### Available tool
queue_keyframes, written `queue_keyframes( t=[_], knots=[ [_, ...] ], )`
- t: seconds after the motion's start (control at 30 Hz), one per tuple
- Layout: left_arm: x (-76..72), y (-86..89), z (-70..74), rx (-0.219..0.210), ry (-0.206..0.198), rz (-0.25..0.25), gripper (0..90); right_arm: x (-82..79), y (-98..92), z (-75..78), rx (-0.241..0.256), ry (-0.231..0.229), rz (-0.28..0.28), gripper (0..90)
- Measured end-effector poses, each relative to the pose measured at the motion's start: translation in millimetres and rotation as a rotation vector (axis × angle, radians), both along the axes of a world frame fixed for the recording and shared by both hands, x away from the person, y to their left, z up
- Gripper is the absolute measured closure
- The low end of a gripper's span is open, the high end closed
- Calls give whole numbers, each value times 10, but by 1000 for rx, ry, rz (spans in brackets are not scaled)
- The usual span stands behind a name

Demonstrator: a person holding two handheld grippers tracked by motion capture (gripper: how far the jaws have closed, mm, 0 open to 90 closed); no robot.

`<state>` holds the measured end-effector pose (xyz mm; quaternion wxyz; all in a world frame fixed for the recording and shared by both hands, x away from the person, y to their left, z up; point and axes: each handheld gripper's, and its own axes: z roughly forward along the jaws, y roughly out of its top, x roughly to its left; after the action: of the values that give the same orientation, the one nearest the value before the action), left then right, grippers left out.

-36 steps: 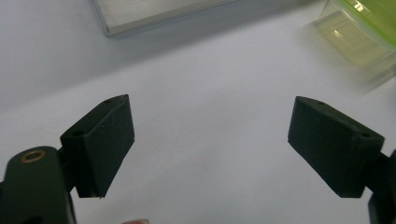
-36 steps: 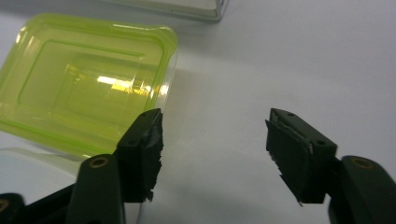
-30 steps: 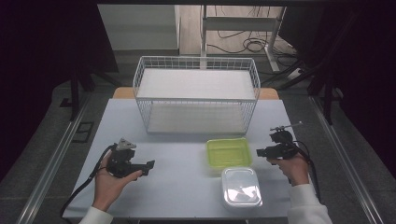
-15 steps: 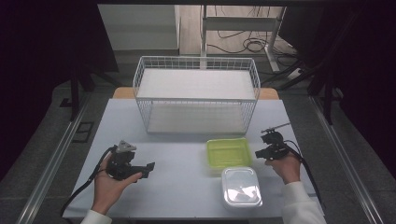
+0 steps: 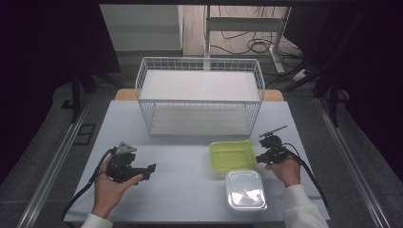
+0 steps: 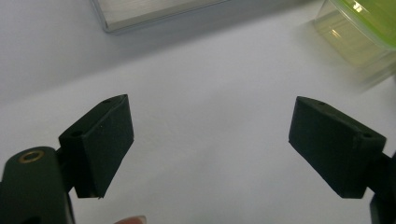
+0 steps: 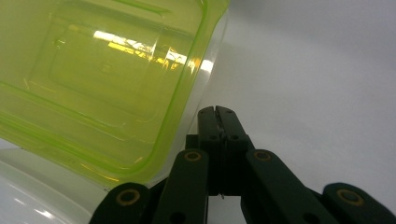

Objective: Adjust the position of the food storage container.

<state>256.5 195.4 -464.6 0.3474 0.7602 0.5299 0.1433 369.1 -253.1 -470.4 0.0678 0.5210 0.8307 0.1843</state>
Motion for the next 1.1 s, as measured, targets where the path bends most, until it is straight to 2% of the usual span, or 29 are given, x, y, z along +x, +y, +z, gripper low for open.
queue_keyframes(
  t=[0.27, 0.3, 0.4, 0.47, 0.57, 0.67, 0.77, 0.87, 0.93, 1.03, 1.1],
  knots=[
    [32, -14, -15, -11, 11, -3, 136, 14, 108, -16, 20, 5, 20, 892],
    [34, -16, -16, -14, 14, -4, 136, 19, 152, 3, 2, -10, 25, 892],
    [33, -12, -13, -14, 14, -2, 136, 19, 227, 22, 14, -15, 44, 893],
    [31, -7, -10, -12, 12, -1, 136, 23, 264, 3, 26, 0, 52, 893],
    [33, -6, -13, -9, 13, -1, 136, 21, 341, 2, -5, -6, 64, 893],
    [37, -13, -20, -7, 13, -1, 135, 24, 434, -3, 16, -5, 89, 893],
    [38, -18, -26, -5, 15, -2, 135, 45, 501, -28, -11, -13, 110, 893],
    [39, -16, -27, 0, 17, -5, 135, 67, 578, -34, -8, -16, 130, 893],
    [42, -18, -30, 1, 17, -4, 135, 78, 605, -53, 15, -6, 139, 893],
    [48, -25, -40, 4, 20, -6, 134, 78, 645, -66, -4, -12, 153, 893],
    [52, -32, -48, 7, 21, -5, 133, 74, 698, -62, 4, -17, 168, 893]
  ],
)
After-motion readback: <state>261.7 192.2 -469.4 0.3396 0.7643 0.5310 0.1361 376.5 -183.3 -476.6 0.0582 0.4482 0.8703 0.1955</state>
